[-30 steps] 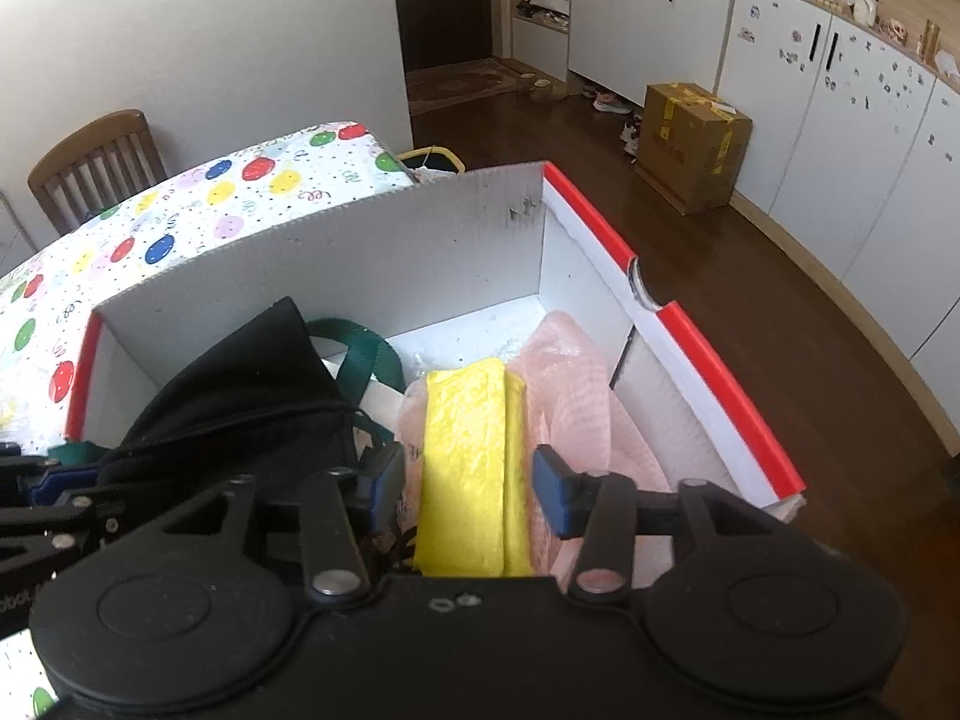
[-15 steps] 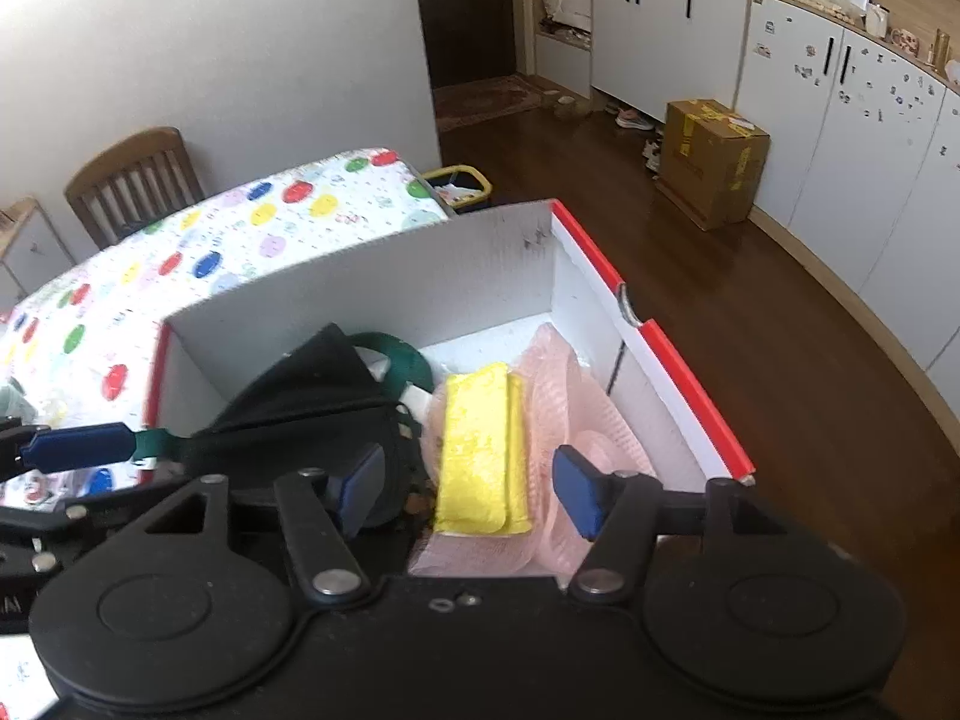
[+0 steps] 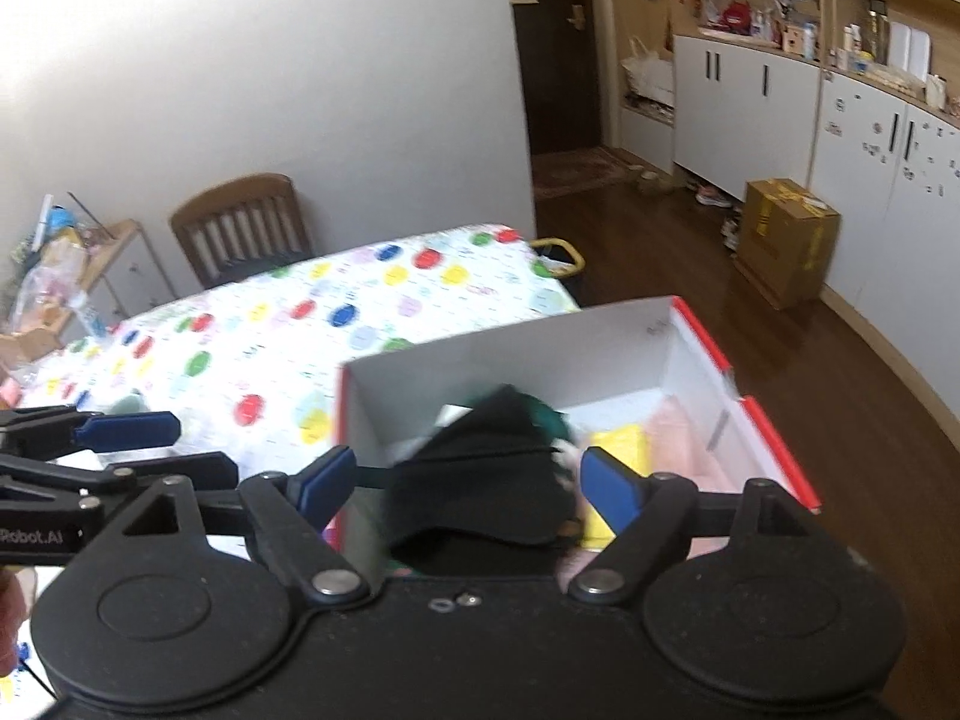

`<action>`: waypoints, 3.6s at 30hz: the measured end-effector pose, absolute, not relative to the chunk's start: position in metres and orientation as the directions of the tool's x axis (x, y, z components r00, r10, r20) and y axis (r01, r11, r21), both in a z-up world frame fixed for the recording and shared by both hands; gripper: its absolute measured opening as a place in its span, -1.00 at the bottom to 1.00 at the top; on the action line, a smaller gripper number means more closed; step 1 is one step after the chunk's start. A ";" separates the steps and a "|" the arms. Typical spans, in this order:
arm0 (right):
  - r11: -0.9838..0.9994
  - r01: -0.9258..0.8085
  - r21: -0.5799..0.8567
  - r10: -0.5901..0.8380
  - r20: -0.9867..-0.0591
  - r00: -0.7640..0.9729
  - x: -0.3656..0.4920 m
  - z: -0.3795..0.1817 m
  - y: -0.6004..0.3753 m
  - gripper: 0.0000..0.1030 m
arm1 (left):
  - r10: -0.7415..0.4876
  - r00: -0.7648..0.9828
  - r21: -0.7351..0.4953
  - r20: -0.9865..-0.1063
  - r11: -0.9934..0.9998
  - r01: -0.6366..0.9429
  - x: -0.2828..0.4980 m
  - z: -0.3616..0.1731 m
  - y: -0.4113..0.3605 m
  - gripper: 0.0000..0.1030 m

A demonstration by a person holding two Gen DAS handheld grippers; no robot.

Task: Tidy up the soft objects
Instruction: 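Open both tools to drop the mask and sponge into the box, then move both tools back to the table above the tissue and plastic bag, then grasp the white tissue with the left tool while the right tool grasps the clear plastic bag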

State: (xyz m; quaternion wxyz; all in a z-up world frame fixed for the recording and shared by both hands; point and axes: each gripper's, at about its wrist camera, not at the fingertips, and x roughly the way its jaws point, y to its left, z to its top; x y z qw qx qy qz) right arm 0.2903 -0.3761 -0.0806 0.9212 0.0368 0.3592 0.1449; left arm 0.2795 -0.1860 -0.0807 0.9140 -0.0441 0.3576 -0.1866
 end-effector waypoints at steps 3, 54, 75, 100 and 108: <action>0.948 -0.263 0.181 0.317 -0.640 0.700 0.283 -0.075 -0.361 0.63 | -0.364 0.690 -0.218 -0.626 0.931 0.294 0.271 -0.075 -0.167 0.41; 0.859 -0.476 0.188 0.446 -0.731 0.517 0.319 -0.143 -0.061 0.64 | 0.183 0.700 -0.099 -0.690 0.935 -0.341 0.219 -0.185 0.159 0.99; 0.864 -0.467 0.188 0.415 -0.790 0.451 0.343 -0.184 -0.042 -0.01 | 0.149 0.626 -0.170 -0.766 0.892 -0.419 0.259 -0.234 0.167 0.15; 0.857 -0.486 0.173 0.453 -0.702 0.549 0.316 -0.155 -0.081 -0.62 | 0.081 0.710 -0.277 -0.699 0.886 -0.373 0.220 -0.200 0.181 -0.79; 0.838 -0.505 0.207 0.485 -0.707 0.515 0.292 -0.152 -0.104 -0.62 | -0.010 0.707 -0.300 -0.707 0.910 -0.288 0.190 -0.192 0.174 -0.79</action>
